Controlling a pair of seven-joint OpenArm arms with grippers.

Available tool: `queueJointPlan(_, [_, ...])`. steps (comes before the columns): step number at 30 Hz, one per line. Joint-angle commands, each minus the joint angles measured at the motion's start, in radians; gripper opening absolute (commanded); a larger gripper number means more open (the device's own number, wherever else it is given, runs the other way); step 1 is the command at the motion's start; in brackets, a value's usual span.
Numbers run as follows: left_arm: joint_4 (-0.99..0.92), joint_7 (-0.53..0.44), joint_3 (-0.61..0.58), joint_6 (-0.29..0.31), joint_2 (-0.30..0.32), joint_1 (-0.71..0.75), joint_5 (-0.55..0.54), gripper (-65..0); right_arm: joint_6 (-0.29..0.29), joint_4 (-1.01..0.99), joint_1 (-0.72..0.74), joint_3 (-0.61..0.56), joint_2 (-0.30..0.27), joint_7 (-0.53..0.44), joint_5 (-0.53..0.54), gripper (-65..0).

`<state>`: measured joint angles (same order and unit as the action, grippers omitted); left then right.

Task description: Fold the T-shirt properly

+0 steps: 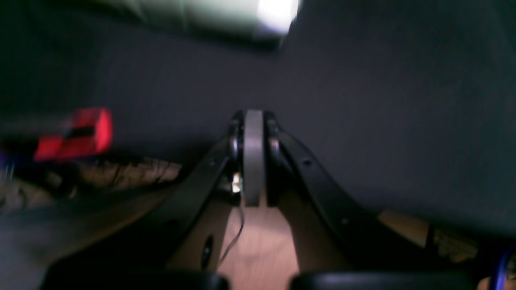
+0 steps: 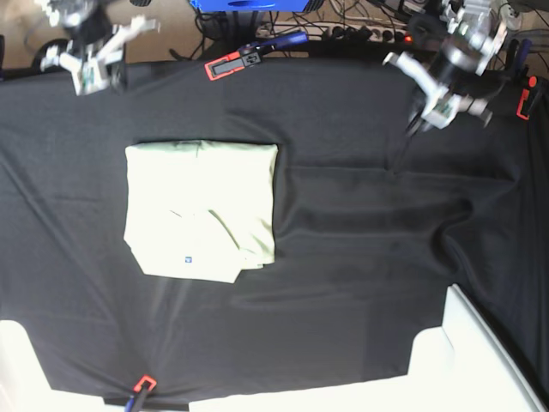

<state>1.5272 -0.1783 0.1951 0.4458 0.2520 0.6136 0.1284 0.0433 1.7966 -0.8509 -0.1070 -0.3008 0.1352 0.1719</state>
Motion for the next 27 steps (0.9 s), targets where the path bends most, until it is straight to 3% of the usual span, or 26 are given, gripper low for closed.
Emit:
queueJointPlan(1, [0.006,-0.046,0.039,-0.008,0.007,0.036,-0.011,-65.0,-0.001,0.032,-0.04,0.005,-0.008,-0.024,-0.001,-64.3])
queueJointPlan(3, [-0.006,-0.069,0.089,-0.008,0.004,0.098,-0.011,-65.0,-0.001,0.058,-0.115,0.048,-0.004,-0.022,-0.001,-64.3])
queueJointPlan(6, [-0.015,-0.068,0.108,-0.008,0.002,0.177,-0.011,-65.0,-0.001,0.07,-0.186,0.125,0.053,-0.018,-0.001,-63.5])
queueJointPlan(9, [-0.083,-0.068,0.105,-0.008,-0.004,0.216,-0.011,-65.0,0.004,0.036,-0.186,0.209,0.111,0.083,-0.001,-63.5])
queueJointPlan(13, [-0.29,-0.068,0.106,-0.008,-0.053,0.157,-0.011,-65.0,0.008,-0.177,-0.026,0.217,0.125,0.278,-0.001,-63.7])
queueJointPlan(16, [-0.505,-0.068,0.103,-0.008,-0.061,0.056,-0.009,-65.0,0.008,-0.427,0.123,0.197,0.125,0.343,-0.001,-63.8])
queueJointPlan(21, [-1.005,-0.066,-0.021,-0.008,-0.026,-0.202,-0.009,-65.0,0.008,-0.989,0.385,0.065,0.082,0.232,-0.002,-63.4])
queueJointPlan(24, [-1.284,-0.066,-0.214,-0.008,-0.021,-0.369,-0.009,-65.0,0.008,-1.365,0.542,-0.087,0.061,0.059,-0.002,-63.3])
queueJointPlan(27, [-1.43,-0.066,-0.408,-0.008,-0.056,-0.487,-0.013,-65.0,0.008,-1.632,0.646,-0.254,0.067,-0.144,-0.001,-63.3])
